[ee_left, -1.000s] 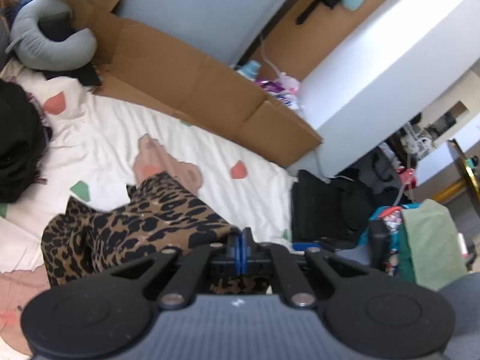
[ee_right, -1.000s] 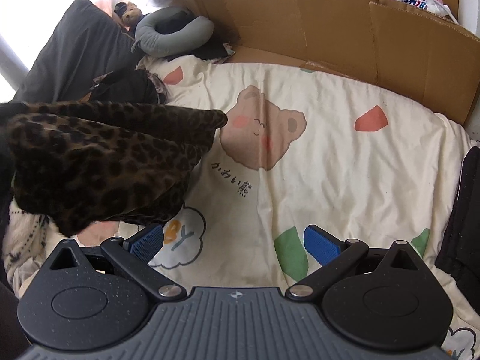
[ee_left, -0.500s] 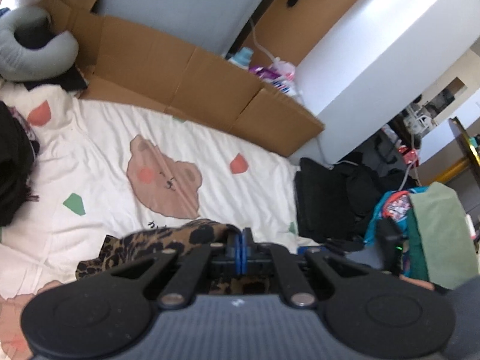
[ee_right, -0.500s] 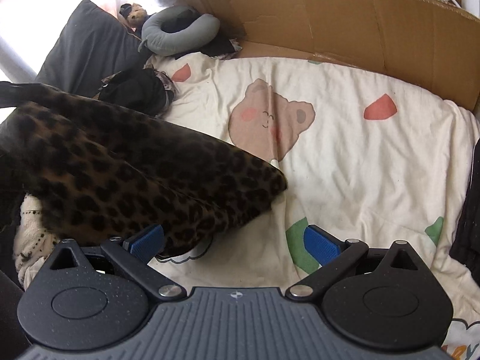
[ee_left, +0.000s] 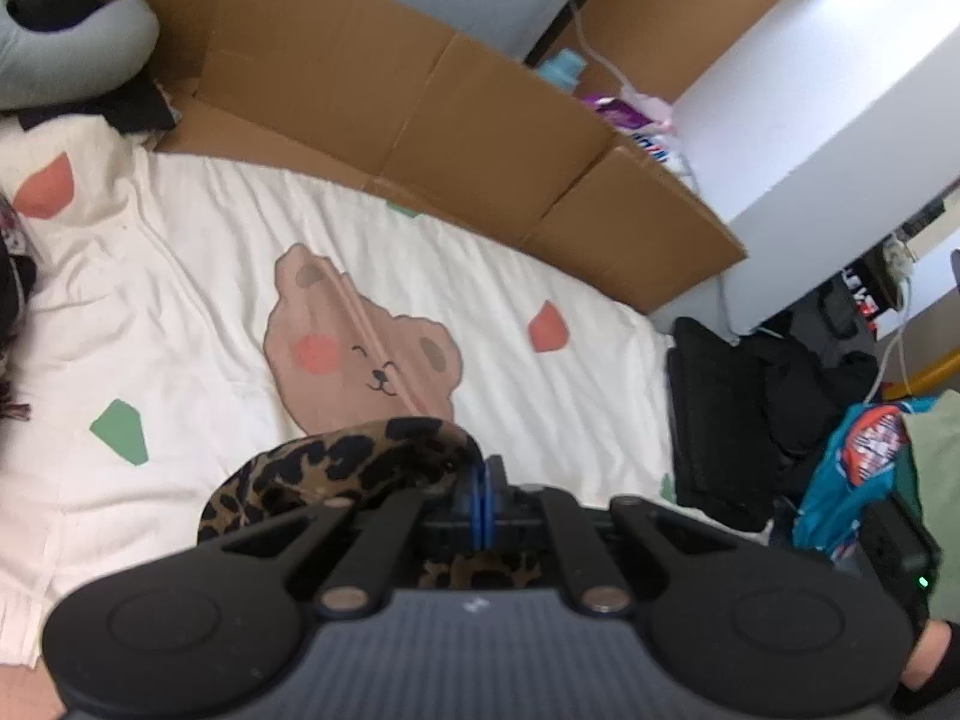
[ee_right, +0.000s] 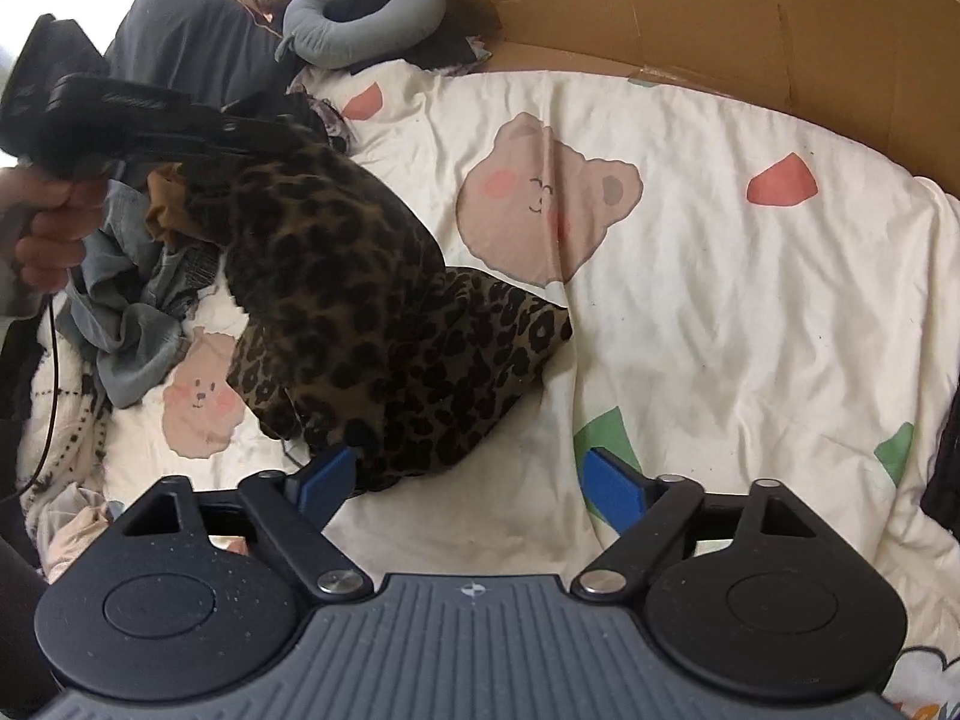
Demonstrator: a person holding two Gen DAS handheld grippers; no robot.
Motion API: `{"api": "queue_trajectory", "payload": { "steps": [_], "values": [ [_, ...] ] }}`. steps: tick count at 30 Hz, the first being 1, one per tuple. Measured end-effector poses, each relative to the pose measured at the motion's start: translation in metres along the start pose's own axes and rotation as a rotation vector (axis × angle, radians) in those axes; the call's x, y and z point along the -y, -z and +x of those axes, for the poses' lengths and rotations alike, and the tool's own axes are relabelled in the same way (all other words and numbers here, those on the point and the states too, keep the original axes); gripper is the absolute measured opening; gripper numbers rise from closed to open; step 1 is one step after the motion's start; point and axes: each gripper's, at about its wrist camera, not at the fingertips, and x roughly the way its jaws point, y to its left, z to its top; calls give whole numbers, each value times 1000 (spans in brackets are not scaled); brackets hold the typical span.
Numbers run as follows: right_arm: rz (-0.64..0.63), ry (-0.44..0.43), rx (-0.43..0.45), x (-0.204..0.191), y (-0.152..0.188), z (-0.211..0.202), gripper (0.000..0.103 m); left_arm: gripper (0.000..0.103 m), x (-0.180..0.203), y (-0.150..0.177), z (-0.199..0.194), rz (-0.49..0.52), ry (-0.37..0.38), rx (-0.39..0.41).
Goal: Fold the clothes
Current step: 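Carry the leopard-print garment with the left tool onto the open duvet, then grasp the leopard-print garment with the right tool while the left tool releases it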
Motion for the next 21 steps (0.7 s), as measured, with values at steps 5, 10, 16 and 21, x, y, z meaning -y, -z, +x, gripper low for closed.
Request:
{"api": "queue_trajectory", "payload": {
  "steps": [5,10,16,21],
  "values": [
    [-69,-28,-2,-4,-9,13,69,2,-16,-8,26,-38,-19,-11],
    [-161,-27,-30,-15,-19,33,64,17,-28,-15,44,-77,-39,-15],
    [-254,-22,-25,-33,-33,46,59,50,-30,-17,28,-89,-58,20],
    [-335,-15,-7,-45,-41,51,59,55,-40,-2,1,-123,-53,76]
  ]
}}
